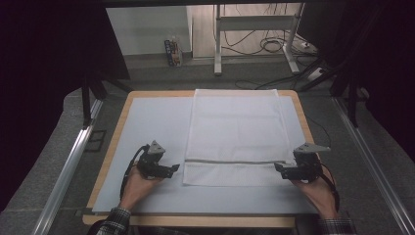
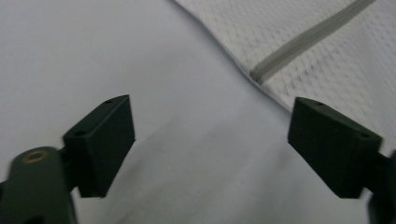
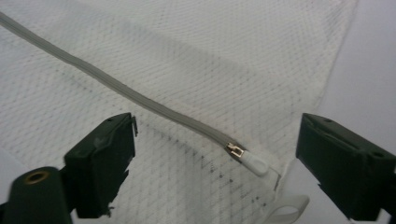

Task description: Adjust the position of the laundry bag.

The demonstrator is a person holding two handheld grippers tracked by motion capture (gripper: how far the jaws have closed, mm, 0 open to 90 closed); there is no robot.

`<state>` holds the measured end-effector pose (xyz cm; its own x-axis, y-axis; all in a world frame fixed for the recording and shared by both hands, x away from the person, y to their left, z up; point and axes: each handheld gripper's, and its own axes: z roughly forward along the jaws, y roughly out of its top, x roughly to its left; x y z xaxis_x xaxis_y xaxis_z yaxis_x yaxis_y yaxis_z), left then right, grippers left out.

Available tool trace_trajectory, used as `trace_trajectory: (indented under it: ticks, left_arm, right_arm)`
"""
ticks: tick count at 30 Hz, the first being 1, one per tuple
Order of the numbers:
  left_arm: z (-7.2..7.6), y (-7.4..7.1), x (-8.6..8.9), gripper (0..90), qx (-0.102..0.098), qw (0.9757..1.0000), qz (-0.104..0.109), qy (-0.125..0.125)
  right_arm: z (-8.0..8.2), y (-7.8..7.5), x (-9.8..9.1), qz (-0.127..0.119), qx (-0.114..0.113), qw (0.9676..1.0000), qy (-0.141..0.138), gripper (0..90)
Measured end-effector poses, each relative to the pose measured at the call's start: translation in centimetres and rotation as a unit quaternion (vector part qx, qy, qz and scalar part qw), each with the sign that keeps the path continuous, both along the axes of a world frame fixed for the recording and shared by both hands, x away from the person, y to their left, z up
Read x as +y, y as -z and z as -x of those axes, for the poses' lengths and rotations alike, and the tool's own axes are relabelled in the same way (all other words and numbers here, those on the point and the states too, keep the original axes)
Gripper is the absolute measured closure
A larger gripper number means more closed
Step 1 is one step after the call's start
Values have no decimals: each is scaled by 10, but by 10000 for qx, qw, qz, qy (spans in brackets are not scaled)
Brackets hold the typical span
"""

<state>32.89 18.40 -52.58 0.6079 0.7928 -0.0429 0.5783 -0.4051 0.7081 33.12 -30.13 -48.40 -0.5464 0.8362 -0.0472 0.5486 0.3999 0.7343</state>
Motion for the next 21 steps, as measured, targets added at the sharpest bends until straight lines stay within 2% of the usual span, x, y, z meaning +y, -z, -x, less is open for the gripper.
trace_trajectory:
  ticks: [1,2,4,5,6,8,12,19,20,21]
  left_arm:
    - [0,0,0,183,0,10000,0,0]
    - [-5,-1,-3,198,-49,10000,15,19]
    - [-7,-1,-5,206,-40,10000,18,1]
    - [-12,-2,-7,221,-63,10000,7,18]
    - [-14,-2,-9,237,-27,10000,45,15]
    - [-18,-3,-11,262,-83,10000,41,23]
    - [-25,-5,-17,339,-104,9999,112,35]
    - [-34,-4,-24,462,-77,9997,203,67]
    - [-36,-4,-27,490,-89,9998,181,32]
    - [-36,-4,-27,523,-89,9998,181,32]
  right_arm:
    - [0,0,0,0,0,10000,0,169]
    - [-2,-2,0,17,-67,10000,31,234]
    - [-3,-3,0,8,-69,10000,42,259]
    - [-7,-4,-1,-6,-27,10000,76,313]
    - [-10,-4,-2,-32,44,9999,85,336]
    - [-15,-3,-4,-35,126,9998,126,389]
    - [-22,-2,-7,2,195,9997,154,428]
    - [-30,-1,-8,128,140,9995,256,490]
    - [-32,-1,-11,180,140,9993,310,555]
    - [-33,-1,-12,216,160,9990,352,578]
